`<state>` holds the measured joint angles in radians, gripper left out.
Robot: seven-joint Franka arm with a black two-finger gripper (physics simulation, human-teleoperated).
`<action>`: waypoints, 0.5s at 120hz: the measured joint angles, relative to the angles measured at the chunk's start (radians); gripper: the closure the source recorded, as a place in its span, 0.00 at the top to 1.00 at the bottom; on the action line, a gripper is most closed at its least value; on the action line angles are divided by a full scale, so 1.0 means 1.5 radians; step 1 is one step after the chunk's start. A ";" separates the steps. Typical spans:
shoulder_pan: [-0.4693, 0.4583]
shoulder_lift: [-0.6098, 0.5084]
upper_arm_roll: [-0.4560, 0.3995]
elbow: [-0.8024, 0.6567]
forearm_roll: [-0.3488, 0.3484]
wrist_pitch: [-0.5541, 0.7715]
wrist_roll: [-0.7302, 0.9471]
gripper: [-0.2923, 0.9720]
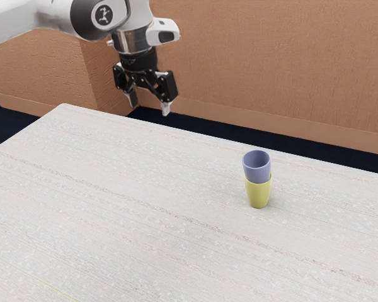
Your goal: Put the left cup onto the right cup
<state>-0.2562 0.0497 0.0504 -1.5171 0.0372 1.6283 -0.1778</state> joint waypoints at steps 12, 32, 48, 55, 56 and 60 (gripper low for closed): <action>0.007 -0.008 0.026 -0.002 0.000 -0.014 0.011 0.77; 0.024 -0.021 0.060 -0.009 0.002 -0.032 0.028 0.77; 0.039 -0.029 0.082 -0.014 0.001 -0.041 0.040 0.77; 0.046 -0.030 0.092 -0.014 0.001 -0.045 0.045 0.77; 0.047 -0.030 0.094 -0.014 0.001 -0.045 0.045 0.77; 0.052 -0.031 0.098 -0.014 0.001 -0.047 0.048 0.77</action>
<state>-0.1786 0.0035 0.1967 -1.5389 0.0393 1.5578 -0.1065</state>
